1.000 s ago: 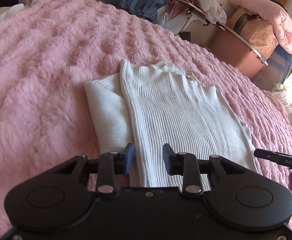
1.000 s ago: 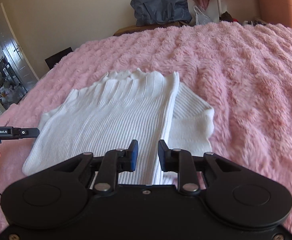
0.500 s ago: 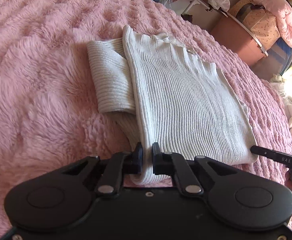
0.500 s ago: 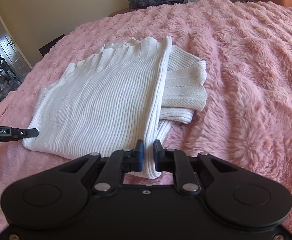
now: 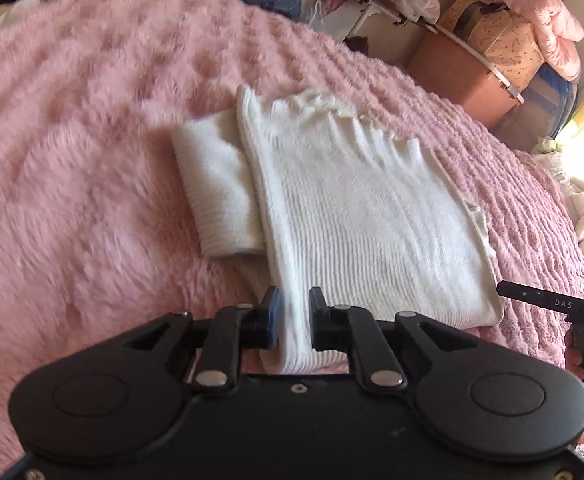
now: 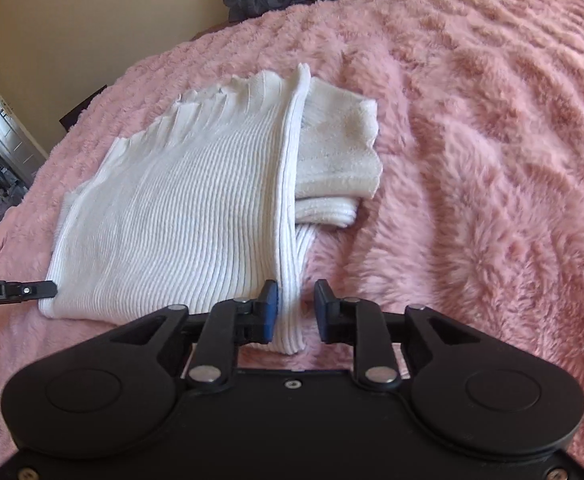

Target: Fold small clothes

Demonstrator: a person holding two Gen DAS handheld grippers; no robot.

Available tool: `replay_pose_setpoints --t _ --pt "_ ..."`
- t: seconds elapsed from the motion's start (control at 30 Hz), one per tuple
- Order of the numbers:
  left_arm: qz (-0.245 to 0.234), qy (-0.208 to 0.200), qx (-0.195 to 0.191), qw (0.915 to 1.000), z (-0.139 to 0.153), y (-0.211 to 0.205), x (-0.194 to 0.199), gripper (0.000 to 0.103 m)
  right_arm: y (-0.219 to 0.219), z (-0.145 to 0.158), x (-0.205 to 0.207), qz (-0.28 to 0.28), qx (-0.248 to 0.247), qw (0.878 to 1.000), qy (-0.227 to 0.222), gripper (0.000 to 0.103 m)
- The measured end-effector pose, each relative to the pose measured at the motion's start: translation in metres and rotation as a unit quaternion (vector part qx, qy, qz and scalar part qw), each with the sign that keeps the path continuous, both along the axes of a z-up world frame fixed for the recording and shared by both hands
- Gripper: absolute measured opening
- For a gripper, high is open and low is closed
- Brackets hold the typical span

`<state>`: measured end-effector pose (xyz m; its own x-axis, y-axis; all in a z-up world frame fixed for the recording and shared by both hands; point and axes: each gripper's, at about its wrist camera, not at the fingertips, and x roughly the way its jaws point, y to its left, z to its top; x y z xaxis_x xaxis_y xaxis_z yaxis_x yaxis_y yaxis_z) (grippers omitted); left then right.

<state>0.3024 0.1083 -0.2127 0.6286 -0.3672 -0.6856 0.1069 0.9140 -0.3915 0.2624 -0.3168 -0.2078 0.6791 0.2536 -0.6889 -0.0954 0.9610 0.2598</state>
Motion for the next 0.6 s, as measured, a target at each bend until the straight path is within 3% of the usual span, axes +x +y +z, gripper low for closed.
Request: replay_pose_setpoints --t 0.1,0.27,0.37,0.5,0.6 --pt "0.008 -0.029 0.026 0.9992 0.020 0.004 0.011 0.027 0.022 0.020 -0.003 0.023 -0.002 0.999 -0.037 0.028" --pt "0.063 -0.028 0.028 0.9972 0.018 0.042 0.048 0.027 0.107 0.037 -0.012 0.158 -0.043 0.983 -0.078 0.034" --pt "0.082 -0.028 0.013 0.9962 0.015 0.064 0.064 0.027 0.145 0.031 -0.010 0.211 -0.009 0.976 -0.054 0.034" --pt "0.086 -0.012 -0.028 0.9958 0.010 0.085 0.083 0.029 0.191 0.023 -0.017 0.259 -0.057 0.962 -0.069 0.034" --pt "0.094 0.009 -0.072 0.9929 0.000 0.098 0.093 0.034 0.212 0.016 -0.015 0.279 -0.053 0.958 -0.049 0.035"
